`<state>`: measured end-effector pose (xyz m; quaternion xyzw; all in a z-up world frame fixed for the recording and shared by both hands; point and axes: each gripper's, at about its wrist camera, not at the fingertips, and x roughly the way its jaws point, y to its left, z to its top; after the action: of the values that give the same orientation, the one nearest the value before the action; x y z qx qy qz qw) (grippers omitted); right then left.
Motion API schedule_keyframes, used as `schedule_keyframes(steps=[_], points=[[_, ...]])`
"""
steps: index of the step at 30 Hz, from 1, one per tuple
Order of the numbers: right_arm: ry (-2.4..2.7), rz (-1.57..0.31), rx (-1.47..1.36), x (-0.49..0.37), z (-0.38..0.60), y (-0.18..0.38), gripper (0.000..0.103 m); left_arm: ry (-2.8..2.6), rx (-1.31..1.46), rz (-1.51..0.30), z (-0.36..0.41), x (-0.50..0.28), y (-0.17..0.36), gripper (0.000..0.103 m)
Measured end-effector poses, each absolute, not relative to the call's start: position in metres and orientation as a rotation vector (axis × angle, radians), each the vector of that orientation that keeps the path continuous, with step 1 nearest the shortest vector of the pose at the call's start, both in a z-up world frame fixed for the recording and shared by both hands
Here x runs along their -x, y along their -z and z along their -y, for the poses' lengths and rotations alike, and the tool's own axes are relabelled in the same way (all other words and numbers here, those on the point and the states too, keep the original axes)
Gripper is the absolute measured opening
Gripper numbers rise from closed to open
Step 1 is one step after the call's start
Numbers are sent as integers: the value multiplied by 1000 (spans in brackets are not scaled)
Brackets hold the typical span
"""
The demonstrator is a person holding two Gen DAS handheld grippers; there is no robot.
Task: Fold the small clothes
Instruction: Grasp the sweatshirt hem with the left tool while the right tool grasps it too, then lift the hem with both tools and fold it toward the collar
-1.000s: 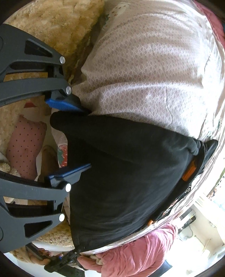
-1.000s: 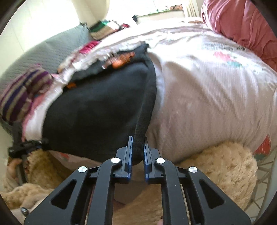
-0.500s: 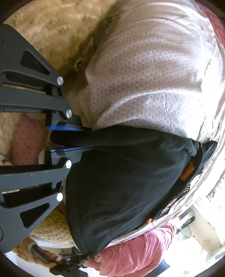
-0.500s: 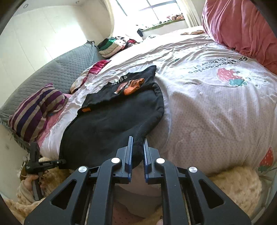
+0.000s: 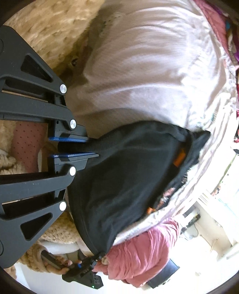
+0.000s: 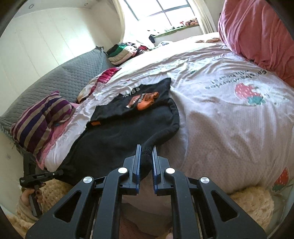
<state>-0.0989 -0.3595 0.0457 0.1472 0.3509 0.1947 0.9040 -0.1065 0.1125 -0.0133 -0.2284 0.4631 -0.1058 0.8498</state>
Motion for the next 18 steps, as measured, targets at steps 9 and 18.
schedule_keyframes(steps=[9, 18], points=[[-400, -689, -334, 82, 362, -66, 9, 229, 551, -890, -138, 85, -11, 3], [-383, -648, -293, 46, 358, -93, 9, 236, 522, -820, -144, 48, -44, 3]])
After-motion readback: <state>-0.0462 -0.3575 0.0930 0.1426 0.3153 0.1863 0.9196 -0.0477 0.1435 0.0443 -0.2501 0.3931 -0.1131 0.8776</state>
